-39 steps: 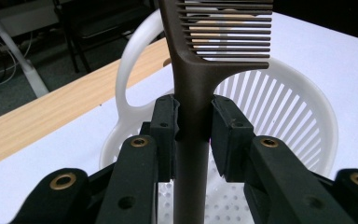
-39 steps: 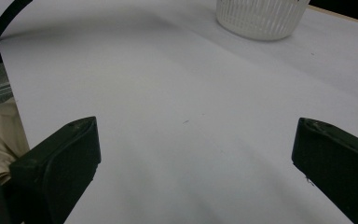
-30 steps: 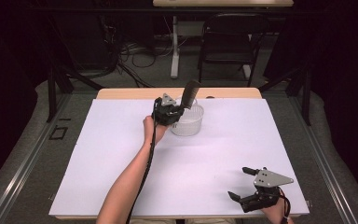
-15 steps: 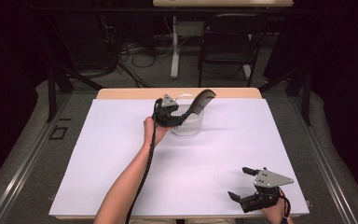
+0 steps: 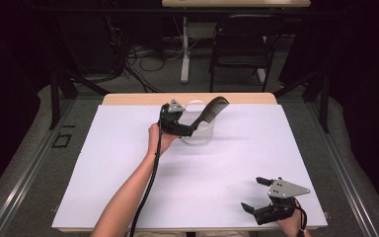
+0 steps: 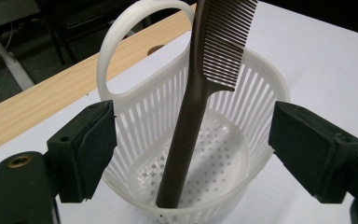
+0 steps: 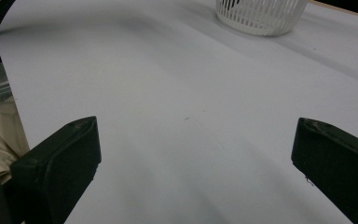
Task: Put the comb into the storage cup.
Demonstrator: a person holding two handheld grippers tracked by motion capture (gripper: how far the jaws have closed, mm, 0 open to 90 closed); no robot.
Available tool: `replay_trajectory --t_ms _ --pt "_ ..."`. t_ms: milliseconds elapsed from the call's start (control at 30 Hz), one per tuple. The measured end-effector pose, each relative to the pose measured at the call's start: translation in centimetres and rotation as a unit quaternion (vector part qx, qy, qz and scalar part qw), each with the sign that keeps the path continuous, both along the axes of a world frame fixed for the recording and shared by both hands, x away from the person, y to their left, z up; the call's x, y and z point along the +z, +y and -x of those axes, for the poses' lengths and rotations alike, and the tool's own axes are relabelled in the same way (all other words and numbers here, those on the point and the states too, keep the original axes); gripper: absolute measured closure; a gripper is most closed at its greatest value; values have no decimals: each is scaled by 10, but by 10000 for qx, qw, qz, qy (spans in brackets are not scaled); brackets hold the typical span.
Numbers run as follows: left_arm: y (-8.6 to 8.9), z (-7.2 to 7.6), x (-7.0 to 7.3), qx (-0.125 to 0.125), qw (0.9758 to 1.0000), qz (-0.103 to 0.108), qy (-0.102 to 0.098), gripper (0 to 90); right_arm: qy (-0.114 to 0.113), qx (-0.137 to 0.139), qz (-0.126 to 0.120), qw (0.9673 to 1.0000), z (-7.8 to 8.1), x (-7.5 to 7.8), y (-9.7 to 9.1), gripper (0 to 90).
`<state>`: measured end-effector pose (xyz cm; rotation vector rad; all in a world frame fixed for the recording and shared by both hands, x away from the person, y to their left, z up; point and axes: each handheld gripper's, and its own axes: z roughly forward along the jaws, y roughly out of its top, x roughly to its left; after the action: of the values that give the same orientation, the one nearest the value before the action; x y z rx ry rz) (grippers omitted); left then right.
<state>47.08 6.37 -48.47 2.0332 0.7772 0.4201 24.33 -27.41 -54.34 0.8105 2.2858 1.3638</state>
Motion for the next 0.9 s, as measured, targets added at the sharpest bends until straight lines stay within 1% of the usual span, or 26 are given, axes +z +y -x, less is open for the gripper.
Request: replay_trajectory --t_ms 133,233,333,433,467,500,567,767,833,900 --pt "0 6 2 -37 9998 -216 -4 94 -8 -6 -5 10000 0 0 0 10" --pt "3 9 3 -14 9995 -320 -7 59 13 -5 2 10000 0 0 0 10" --pt "7 11 4 53 9996 -285 50 24 9 -4 3 10000 0 0 0 10" --pt "12 15 4 78 9994 -344 71 2 12 -8 12 10000 0 -1 0 10" --pt "13 16 4 94 9992 -391 63 2 12 -12 12 10000 -1 -1 -1 10" --pt "14 18 3 113 9992 -375 36 2 17 -16 7 10000 -1 -1 -1 10" --pt "17 21 4 87 9991 -417 65 2 37 -25 2 10000 -1 -1 0 10" --pt "26 29 4 138 9991 -402 51 1 55 -33 5 10000 -1 -1 0 10" --pt "29 31 3 135 9991 -400 81 1 52 -31 7 10000 -1 -1 0 10" --pt "32 34 3 140 9991 -390 51 1 57 -32 9 10000 -1 -1 0 10"
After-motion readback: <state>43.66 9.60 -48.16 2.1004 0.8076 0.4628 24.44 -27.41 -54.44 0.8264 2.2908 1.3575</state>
